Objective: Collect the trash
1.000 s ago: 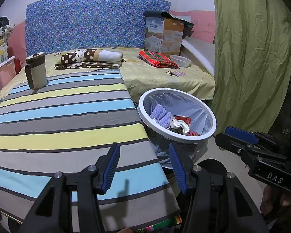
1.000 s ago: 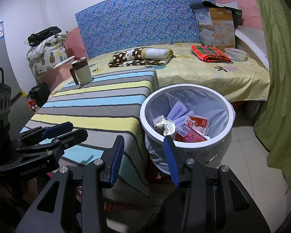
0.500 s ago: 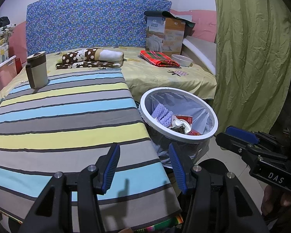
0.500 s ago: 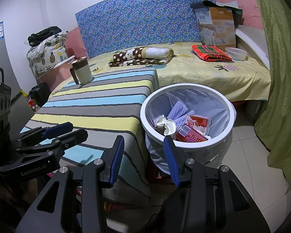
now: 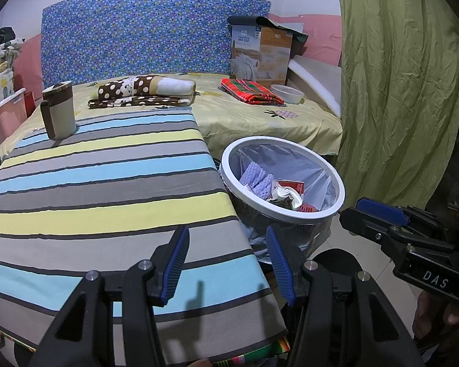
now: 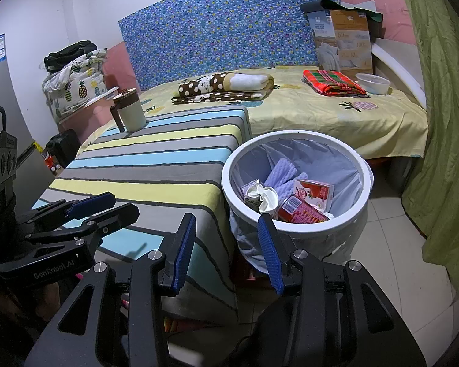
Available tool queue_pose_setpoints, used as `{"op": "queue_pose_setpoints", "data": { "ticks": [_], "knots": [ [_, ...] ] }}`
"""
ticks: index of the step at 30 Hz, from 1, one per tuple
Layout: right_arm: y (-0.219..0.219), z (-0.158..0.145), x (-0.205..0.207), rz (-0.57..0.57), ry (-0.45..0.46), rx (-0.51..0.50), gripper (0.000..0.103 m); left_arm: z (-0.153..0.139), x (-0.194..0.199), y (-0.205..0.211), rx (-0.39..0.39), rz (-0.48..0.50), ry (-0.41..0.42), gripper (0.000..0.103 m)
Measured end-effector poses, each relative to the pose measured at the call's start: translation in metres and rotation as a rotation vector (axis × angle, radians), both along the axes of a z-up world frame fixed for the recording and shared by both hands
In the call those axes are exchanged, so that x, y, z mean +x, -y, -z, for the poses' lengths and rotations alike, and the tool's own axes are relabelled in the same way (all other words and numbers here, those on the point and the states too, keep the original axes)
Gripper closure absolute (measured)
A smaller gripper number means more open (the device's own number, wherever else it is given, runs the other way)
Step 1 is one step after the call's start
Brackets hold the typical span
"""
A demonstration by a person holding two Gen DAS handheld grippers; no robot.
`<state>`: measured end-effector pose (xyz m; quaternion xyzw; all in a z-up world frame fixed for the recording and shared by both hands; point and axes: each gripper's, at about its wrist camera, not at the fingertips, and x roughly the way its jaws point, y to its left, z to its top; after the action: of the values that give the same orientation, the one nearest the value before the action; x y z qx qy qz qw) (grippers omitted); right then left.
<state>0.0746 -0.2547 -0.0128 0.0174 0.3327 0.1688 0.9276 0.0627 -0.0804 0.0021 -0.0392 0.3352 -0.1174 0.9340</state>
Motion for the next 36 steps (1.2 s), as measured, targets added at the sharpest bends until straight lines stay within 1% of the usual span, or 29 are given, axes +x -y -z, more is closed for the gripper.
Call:
{"op": "queue_pose_setpoints", "data": {
  "ticks": [36],
  "knots": [
    [-0.0023, 0.0017, 0.0008, -0.005, -0.002, 0.001, 0.059, 0.0032, -0.003, 0.0013, 0.018, -0.009, -0.013, 0.049]
  ]
}}
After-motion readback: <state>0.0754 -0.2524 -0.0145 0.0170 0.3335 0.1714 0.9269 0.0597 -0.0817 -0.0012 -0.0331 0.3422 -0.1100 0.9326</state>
